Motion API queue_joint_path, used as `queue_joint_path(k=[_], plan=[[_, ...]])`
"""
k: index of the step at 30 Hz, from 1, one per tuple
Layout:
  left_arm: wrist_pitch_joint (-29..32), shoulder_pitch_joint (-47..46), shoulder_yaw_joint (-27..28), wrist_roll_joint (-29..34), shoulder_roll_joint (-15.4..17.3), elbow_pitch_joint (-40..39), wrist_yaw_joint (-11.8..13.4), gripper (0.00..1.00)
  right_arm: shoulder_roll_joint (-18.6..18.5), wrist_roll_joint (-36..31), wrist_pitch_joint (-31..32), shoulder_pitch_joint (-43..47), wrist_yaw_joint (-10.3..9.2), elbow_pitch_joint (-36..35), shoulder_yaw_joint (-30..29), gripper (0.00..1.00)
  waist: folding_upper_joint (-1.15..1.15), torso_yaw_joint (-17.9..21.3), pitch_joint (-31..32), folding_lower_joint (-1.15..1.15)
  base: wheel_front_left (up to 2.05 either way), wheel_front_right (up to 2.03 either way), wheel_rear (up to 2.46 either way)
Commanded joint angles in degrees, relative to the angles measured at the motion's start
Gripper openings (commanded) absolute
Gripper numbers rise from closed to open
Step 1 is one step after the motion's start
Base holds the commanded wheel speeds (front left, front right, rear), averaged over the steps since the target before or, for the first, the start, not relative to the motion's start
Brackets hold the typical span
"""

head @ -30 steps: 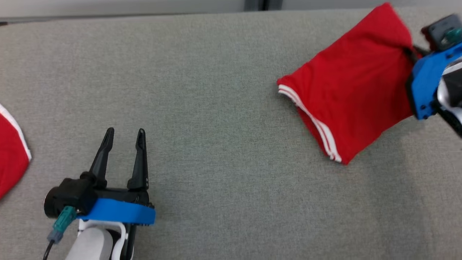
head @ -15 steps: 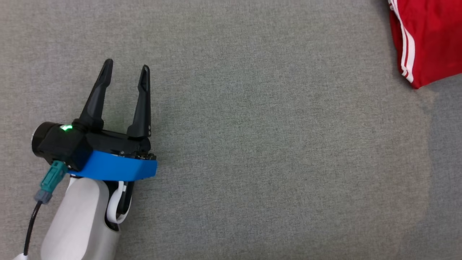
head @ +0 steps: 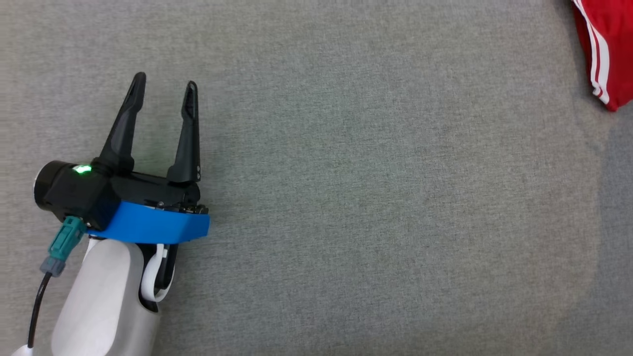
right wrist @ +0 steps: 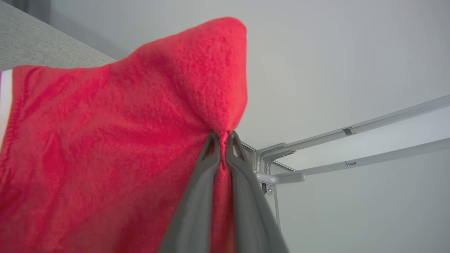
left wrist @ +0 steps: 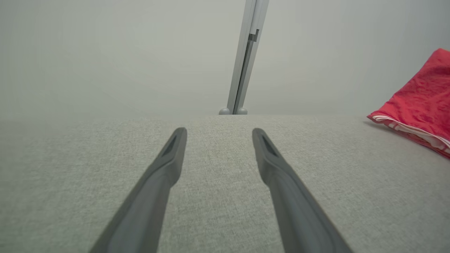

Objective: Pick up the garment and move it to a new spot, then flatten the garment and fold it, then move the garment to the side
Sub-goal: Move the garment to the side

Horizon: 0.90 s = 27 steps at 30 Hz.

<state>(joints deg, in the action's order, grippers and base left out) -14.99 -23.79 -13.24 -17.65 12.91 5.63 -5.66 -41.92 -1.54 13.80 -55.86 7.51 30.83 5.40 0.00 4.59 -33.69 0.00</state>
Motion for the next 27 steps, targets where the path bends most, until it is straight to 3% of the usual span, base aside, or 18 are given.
queue_joint_path(k=[1, 13, 24, 27], plan=[[-0.25, -0.12, 0.39, -0.01, -0.29, 0.08, -0.08, 1.0, 0.46, -1.16, 0.5, 1.07, -0.03, 0.19, -0.92, 1.0, 0.0, -0.34, 0.75, 0.0, 0.0, 0.0, 0.0], [-0.24, 7.09, 2.39, -0.21, -3.22, 4.45, -0.56, 1.0, 10.94, -2.31, 2.03, 13.06, -0.02, 1.95, -12.34, 1.0, 0.0, -4.15, 15.04, 0.0, 0.0, 0.0, 0.0], [-0.19, 18.42, 5.37, -0.96, -3.77, 8.07, 0.2, 1.0, 25.8, 8.77, -7.31, 34.95, -0.02, -12.2, -16.89, 1.0, 0.0, -7.27, 27.11, 0.0, 0.0, 0.0, 0.0], [-0.2, 19.48, 6.12, -1.32, -3.39, 8.37, 0.2, 1.0, 28.29, 9.72, -8.61, 39.07, -0.03, -15.66, -17.17, 1.0, 0.0, -7.66, 28.29, 0.0, 0.0, 0.0, 0.0]])
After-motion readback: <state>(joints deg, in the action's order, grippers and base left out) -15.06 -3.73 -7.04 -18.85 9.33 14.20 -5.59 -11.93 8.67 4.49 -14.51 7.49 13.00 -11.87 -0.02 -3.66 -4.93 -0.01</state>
